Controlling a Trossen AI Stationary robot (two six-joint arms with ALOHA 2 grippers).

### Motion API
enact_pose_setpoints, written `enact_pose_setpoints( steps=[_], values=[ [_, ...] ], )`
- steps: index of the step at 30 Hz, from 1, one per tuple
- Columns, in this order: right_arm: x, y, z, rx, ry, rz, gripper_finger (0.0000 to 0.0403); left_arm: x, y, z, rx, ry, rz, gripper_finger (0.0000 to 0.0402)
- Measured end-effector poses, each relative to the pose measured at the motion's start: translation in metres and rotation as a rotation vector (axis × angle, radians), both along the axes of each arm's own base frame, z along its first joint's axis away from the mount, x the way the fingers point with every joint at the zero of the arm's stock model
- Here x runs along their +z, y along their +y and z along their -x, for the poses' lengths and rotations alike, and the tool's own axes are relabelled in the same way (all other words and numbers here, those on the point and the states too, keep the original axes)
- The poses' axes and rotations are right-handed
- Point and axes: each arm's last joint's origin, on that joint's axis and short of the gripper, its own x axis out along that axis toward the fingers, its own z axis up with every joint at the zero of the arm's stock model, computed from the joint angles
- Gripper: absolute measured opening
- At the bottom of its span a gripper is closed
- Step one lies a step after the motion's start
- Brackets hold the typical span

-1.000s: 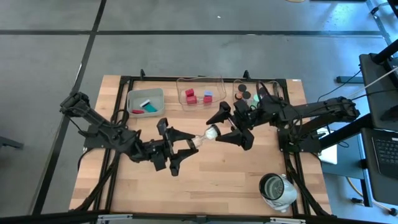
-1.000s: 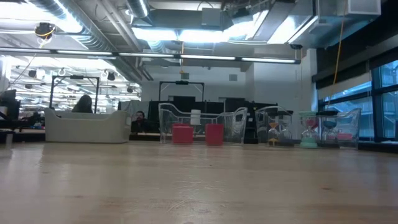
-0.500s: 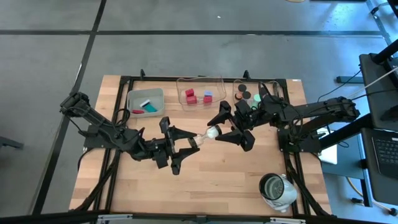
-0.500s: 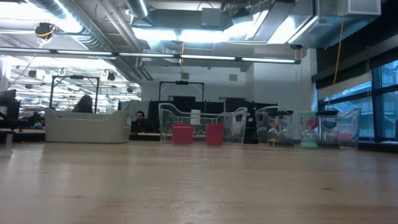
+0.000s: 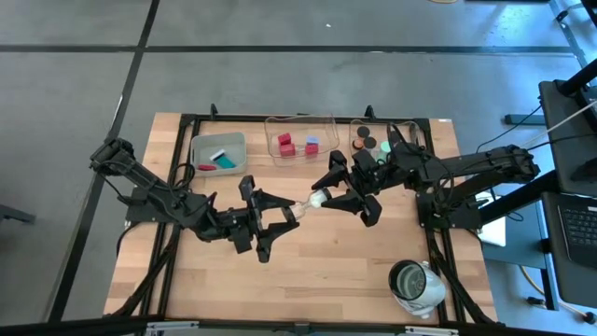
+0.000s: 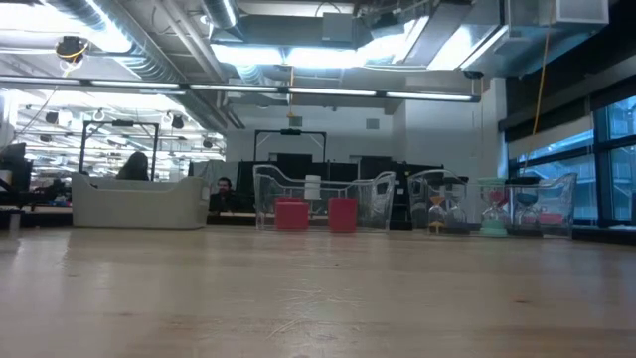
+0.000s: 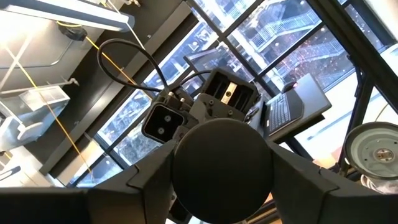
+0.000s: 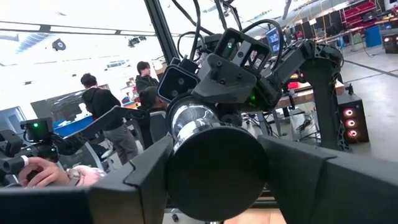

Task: Pick & Place Office items
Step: Put the white hourglass into the right transparent bin

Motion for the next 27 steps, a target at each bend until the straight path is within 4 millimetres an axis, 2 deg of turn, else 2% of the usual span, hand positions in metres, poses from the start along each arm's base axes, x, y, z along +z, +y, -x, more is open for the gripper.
enact_pose_setpoints(
  steps=[9,14,18,21,27],
  values=[
    [0.0,-0.002,-0.001,-0.058,-0.013,0.03,0.0223,0.001,0.003,0.001,0.096,-0.004,0.056,0.0252],
    [-0.003,-0.012,-0.003,-0.129,0.023,0.028,0.0214,0.009,0.007,0.004,0.191,-0.06,0.073,0.0285],
    [-0.013,-0.031,-0.002,-0.24,0.157,0.017,0.0217,0.02,0.014,0.011,0.363,-0.118,0.132,0.031],
    [-0.022,-0.05,0.005,-0.391,0.3,0.027,0.0224,0.028,0.023,0.017,0.558,-0.1,0.221,0.0316],
    [-0.029,-0.096,0.042,-0.762,0.549,0.022,0.0214,0.025,0.039,0.02,0.865,0.005,0.352,0.0317]
  ],
)
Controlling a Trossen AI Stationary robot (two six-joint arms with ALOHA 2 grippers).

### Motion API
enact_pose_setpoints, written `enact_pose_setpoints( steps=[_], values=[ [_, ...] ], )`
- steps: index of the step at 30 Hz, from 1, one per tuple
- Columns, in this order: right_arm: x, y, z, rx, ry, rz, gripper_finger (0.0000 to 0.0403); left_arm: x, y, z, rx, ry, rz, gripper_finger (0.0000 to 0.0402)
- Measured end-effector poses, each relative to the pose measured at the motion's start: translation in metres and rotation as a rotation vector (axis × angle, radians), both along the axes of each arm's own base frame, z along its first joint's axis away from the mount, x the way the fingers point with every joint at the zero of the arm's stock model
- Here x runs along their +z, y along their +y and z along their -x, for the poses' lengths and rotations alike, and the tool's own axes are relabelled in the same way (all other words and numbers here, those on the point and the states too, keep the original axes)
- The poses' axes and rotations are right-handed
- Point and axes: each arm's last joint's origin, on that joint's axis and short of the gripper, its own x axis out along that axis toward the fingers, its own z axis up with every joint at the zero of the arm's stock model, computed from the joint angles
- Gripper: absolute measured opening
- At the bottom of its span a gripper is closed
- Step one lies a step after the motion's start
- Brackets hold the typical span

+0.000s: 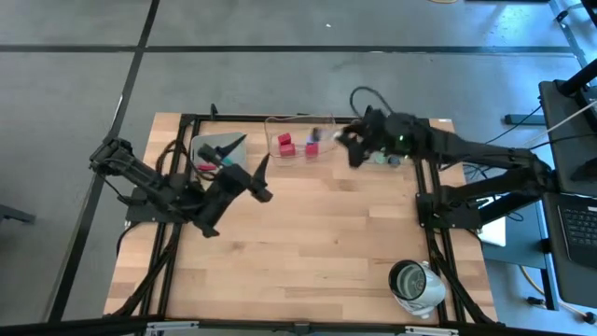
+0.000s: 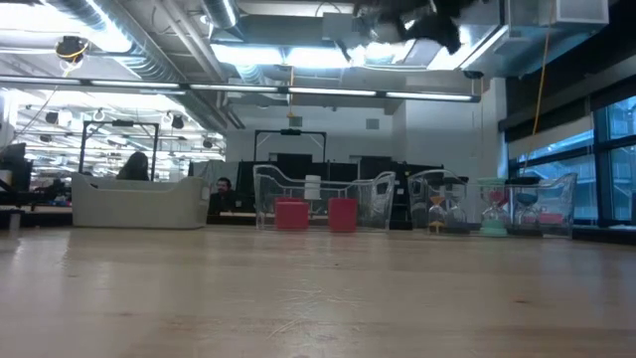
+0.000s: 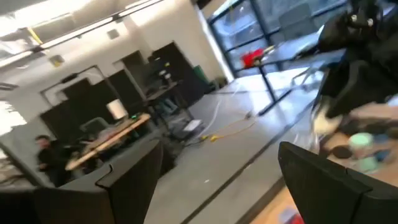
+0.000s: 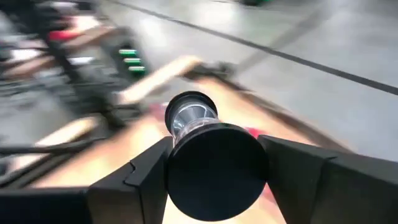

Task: Pick & Place Office items
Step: Put the white hourglass into the right transparent bin

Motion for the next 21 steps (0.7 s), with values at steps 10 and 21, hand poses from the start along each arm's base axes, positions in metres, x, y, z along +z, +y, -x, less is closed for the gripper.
enact_pose_setpoints(
  steps=[10,21],
  values=[
    [-0.031,-0.052,0.063,-0.557,0.452,-0.093,0.0221,-0.014,0.024,-0.016,0.108,0.11,-0.046,0.0317],
    [-0.058,-0.102,0.069,-0.744,0.613,-0.185,0.0222,-0.02,0.058,-0.026,0.232,0.109,-0.038,0.0317]
  ],
)
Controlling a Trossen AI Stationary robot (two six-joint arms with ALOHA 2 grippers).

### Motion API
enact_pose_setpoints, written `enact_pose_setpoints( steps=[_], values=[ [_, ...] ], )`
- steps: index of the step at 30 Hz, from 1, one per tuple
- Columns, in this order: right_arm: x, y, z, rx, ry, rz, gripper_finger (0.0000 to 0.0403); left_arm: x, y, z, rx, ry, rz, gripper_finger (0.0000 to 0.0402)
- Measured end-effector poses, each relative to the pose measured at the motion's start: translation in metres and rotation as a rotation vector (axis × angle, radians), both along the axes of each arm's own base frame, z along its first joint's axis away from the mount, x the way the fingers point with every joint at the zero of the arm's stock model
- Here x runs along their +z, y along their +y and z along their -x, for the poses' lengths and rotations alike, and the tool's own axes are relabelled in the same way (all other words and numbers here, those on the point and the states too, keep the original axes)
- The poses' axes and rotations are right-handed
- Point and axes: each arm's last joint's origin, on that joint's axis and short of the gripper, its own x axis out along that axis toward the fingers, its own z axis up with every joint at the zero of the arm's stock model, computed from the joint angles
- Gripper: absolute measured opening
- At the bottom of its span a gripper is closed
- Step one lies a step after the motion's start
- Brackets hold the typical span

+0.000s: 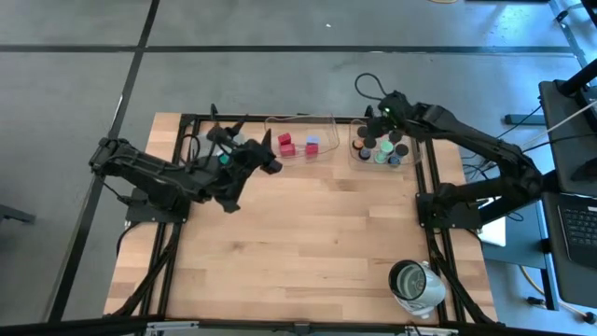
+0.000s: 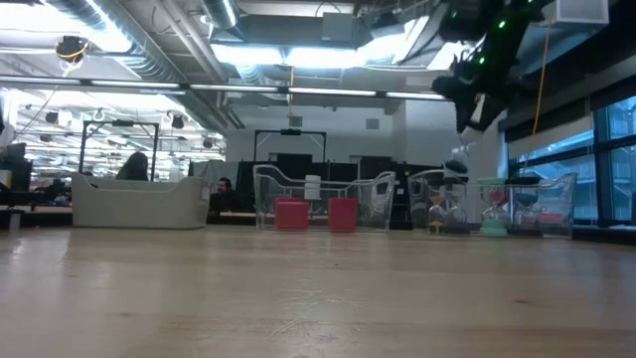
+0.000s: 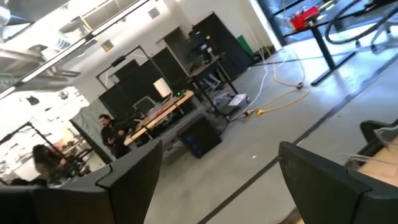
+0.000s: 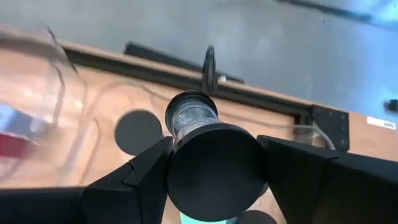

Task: Pick & Place Office items
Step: Put the white hourglass into the right transparent bin

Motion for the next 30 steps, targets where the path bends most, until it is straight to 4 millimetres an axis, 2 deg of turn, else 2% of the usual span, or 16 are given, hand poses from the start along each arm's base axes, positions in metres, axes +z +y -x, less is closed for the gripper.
enact_pose_setpoints(
  steps=[9,19,30],
  values=[
    [-0.034,-0.024,-0.015,0.007,0.142,-0.108,0.022,-0.008,0.013,-0.005,0.048,0.06,-0.015,0.0317],
    [-0.054,-0.033,-0.023,0.018,0.199,-0.172,0.022,-0.015,0.024,-0.007,0.085,0.09,-0.02,0.0317],
    [-0.072,-0.04,-0.03,0.016,0.257,-0.216,0.0221,-0.02,0.026,-0.008,0.091,0.108,-0.024,0.0317]
  ],
)
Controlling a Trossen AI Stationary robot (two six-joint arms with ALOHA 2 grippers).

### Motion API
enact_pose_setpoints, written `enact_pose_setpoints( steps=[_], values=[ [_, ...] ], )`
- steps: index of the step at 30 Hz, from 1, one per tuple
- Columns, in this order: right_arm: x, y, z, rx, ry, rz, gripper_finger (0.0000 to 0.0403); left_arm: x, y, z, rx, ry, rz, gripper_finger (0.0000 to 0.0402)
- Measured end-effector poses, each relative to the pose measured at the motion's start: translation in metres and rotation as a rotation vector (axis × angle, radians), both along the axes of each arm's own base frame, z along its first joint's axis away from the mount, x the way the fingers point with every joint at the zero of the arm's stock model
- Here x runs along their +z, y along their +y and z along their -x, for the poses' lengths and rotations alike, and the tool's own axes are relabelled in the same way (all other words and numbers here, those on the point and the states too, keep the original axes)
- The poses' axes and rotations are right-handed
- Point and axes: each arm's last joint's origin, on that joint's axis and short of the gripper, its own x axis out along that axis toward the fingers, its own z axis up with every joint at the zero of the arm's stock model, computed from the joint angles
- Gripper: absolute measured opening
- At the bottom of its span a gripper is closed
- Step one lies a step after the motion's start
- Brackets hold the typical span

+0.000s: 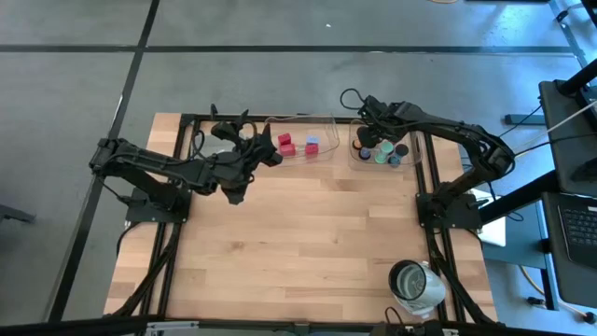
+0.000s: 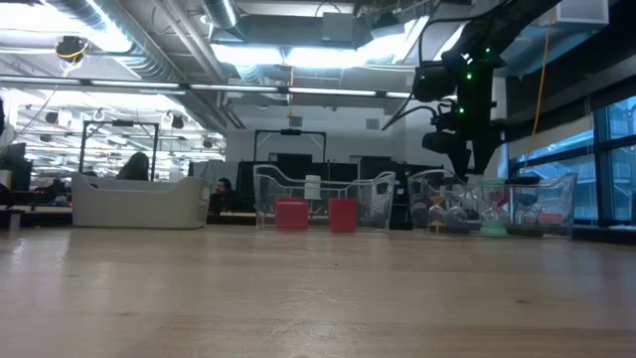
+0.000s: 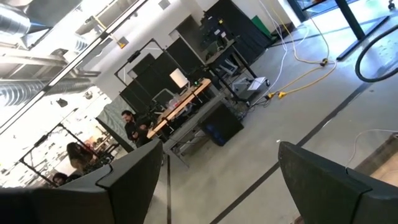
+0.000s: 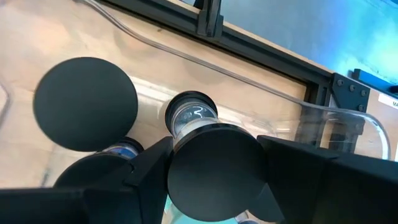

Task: Pick & Place Office items
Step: Put the white hourglass into the right transparent bin

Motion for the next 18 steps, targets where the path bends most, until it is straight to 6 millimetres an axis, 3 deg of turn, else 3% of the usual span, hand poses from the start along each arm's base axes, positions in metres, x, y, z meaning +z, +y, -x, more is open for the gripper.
enact_pose_setpoints(
  steps=[18],
  values=[
    [-0.001,-0.0051,0.0029,-0.021,-0.002,0.002,0.0222,-0.0003,0.0,0.0,0.0,0.005,-0.001,0.0317]
  ],
)
